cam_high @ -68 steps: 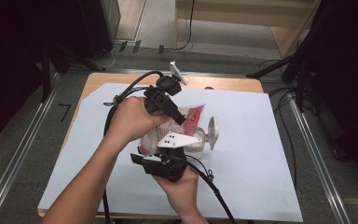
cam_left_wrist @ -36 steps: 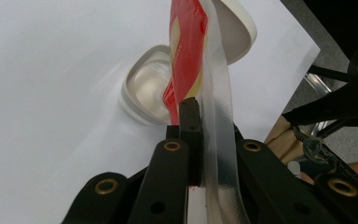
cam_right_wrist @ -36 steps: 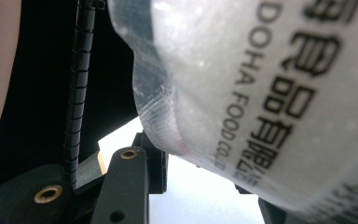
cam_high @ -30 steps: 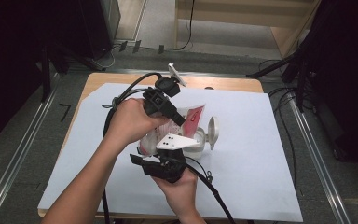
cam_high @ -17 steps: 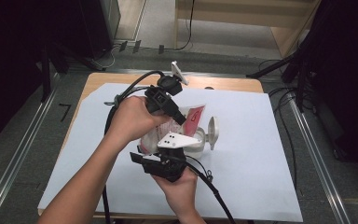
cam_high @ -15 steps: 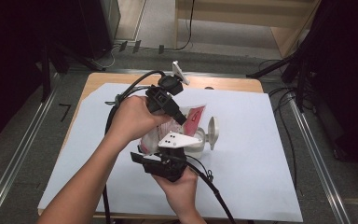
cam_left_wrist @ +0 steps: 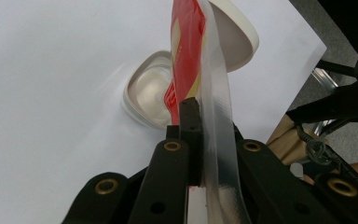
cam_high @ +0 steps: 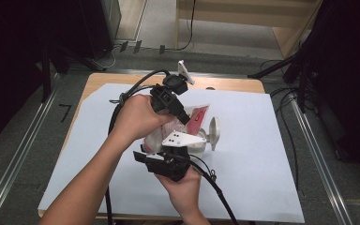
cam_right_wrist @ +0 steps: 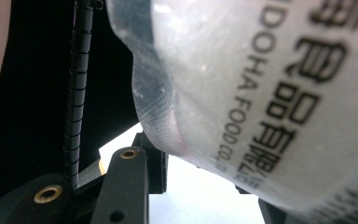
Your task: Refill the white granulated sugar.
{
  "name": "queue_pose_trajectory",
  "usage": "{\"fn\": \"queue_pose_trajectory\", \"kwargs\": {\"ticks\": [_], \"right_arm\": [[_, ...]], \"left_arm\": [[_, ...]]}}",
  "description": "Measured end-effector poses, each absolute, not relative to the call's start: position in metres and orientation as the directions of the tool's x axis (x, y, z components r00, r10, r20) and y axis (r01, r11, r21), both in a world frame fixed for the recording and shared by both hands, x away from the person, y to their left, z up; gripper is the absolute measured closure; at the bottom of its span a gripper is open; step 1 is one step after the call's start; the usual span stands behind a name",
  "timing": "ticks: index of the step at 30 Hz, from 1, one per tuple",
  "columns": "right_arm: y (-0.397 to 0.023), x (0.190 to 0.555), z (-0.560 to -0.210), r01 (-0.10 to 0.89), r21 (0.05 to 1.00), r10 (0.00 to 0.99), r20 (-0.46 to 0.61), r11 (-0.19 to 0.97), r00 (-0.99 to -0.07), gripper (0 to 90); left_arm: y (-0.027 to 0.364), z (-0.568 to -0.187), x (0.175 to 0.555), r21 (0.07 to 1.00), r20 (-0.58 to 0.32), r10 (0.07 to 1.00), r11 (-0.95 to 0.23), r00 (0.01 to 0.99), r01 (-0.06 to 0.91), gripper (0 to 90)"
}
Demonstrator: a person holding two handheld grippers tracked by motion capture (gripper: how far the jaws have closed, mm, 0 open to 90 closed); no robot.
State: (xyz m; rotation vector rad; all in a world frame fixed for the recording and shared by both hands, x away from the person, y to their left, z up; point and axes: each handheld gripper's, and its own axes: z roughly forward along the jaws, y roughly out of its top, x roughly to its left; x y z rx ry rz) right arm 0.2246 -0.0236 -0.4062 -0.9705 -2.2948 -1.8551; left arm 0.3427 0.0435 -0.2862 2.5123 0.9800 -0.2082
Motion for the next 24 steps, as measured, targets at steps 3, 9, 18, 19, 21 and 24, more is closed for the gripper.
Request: {"fn": "queue_pose_trajectory", "kwargs": {"ticks": [3, 9, 18, 19, 21, 24], "right_arm": [[-0.0243, 0.2252, -0.4067, 0.485, 0.87, 0.44, 0.402, 0.091, -0.803, 64.2], [-0.0259, 0.2256, -0.4082, 0.484, 0.87, 0.442, 0.4, 0.091, -0.803, 64.2], [-0.0283, 0.2263, -0.4093, 0.49, 0.867, 0.447, 0.405, 0.088, -0.797, 64.3], [-0.0287, 0.2271, -0.41, 0.489, 0.868, 0.447, 0.404, 0.088, -0.798, 64.3], [-0.0288, 0.2277, -0.4109, 0.489, 0.868, 0.451, 0.403, 0.088, -0.796, 64.3], [-0.03, 0.2283, -0.412, 0.489, 0.867, 0.452, 0.402, 0.09, -0.796, 64.4]], "left_arm": [[0.0428, -0.2872, 0.3434, 0.344, -0.288, 0.606, -0.657, 0.742, 0.671, 87.5], [0.0403, -0.2884, 0.3431, 0.342, -0.289, 0.606, -0.658, 0.741, 0.671, 87.5], [0.0382, -0.2905, 0.3451, 0.34, -0.295, 0.605, -0.657, 0.74, 0.673, 87.4], [0.0377, -0.2911, 0.3459, 0.337, -0.298, 0.604, -0.658, 0.739, 0.673, 87.4], [0.0375, -0.2928, 0.3468, 0.342, -0.298, 0.605, -0.655, 0.739, 0.674, 87.4], [0.0365, -0.2927, 0.3474, 0.333, -0.304, 0.605, -0.657, 0.736, 0.677, 87.2]]}}
